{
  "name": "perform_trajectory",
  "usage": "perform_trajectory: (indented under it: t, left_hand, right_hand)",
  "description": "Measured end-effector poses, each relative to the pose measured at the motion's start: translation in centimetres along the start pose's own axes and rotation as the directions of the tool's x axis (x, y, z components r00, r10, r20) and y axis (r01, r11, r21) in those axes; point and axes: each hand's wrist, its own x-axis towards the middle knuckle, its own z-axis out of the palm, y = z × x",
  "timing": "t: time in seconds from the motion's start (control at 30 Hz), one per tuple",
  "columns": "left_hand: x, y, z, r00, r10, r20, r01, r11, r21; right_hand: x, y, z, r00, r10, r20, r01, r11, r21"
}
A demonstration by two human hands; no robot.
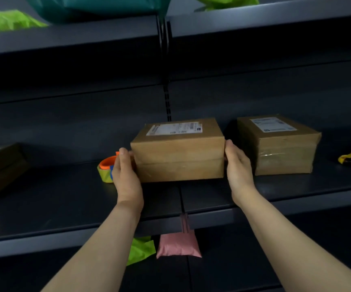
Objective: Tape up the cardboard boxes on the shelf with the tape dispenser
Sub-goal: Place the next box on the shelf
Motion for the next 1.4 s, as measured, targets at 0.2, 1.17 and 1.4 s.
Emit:
perform_trajectory:
  t: [0.2,1.17,1.4]
  left_hand:
    - [-0.2,0.2,0.2,0.983,-0.07,0.172,0.074,0.997,-0.016]
    - [0.2,-2.3,0.8,0.895,-0.104,0.434,-0.13,0.869,0.477]
    - [-1.0,-1.1,1.0,0.885,-0.105,0.453,-0.025,0.962,0.272]
  right_hand:
    - [0.0,-0.4,0.1,0.999,-0.053,0.0,0.052,0.996,0.069]
    - [-0.2,1.4,0.7,0.998,0.037,-0.043,-0.036,0.999,0.025]
    - [-0.1,2.1,1.1,0.999,0.018,0.032,-0.013,0.991,-0.136]
